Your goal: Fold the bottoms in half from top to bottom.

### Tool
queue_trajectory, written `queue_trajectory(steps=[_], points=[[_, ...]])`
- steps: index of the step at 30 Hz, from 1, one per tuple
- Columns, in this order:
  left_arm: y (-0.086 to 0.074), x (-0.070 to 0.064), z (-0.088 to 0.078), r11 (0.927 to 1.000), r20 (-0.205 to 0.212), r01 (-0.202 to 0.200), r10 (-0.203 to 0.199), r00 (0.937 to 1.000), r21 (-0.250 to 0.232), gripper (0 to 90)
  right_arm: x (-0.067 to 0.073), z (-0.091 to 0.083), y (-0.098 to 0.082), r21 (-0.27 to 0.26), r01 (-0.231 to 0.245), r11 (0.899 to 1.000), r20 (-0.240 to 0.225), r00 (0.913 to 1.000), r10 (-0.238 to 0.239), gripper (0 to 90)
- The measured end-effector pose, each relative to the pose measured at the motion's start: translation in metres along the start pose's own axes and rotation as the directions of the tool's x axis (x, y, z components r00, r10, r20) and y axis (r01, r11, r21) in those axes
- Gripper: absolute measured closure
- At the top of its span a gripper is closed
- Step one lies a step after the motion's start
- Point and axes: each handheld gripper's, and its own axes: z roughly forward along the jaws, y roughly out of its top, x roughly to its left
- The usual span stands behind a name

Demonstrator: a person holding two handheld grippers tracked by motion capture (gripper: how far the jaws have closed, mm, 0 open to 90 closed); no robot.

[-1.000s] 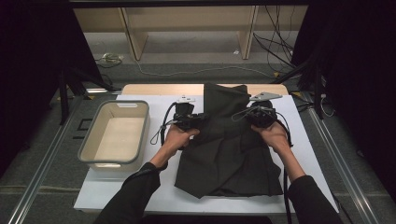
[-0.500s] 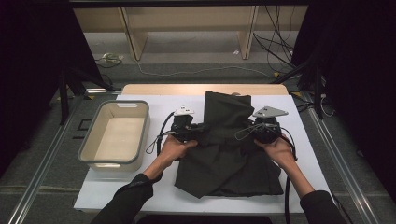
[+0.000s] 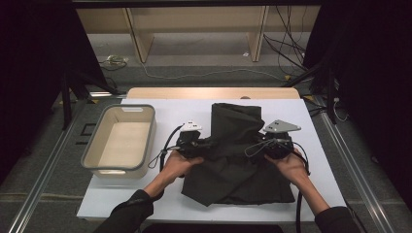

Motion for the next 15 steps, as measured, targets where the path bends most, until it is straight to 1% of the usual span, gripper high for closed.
queue_trajectory(steps=[2,6,7,8,12,13,15], points=[[-0.002,-0.001,-0.001,1.0,0.005,0.002,-0.002,1.0,0.002,75.1,0.001,-0.001,-0.002,0.002,-0.002,1.0,-0.003,1.0,0.002,82.2],[-0.006,-0.002,-0.003,0.9998,0.012,-0.008,0.007,0.9999,0.016,74.5,0.003,-0.004,-0.006,0.004,-0.004,1.0,-0.019,0.9998,0.004,81.4],[-0.007,-0.003,-0.003,0.9999,0.014,-0.003,0.003,0.9999,0.016,74.5,0.004,-0.005,-0.007,0.007,-0.007,1.0,-0.022,0.9997,0.007,81.3],[-0.007,-0.004,-0.003,0.9998,0.014,-0.009,0.009,0.9999,0.02,74.4,0.004,-0.006,-0.008,0.005,-0.007,1.0,-0.022,0.9997,0.008,81.2],[-0.01,-0.006,-0.004,0.9995,0.021,-0.012,0.011,0.9997,0.029,73.8,0.006,-0.009,-0.011,0.009,-0.011,1.0,-0.031,0.9995,0.011,81.0],[-0.011,-0.006,-0.004,0.9992,0.024,-0.018,0.017,0.9996,0.037,73.5,0.007,-0.01,-0.012,0.011,-0.012,1.0,-0.035,0.9993,0.012,81.0],[-0.013,-0.007,-0.006,0.9992,0.026,-0.013,0.012,0.9996,0.039,73.1,0.009,-0.011,-0.014,0.011,-0.014,1.0,-0.038,0.9992,0.014,80.7]])
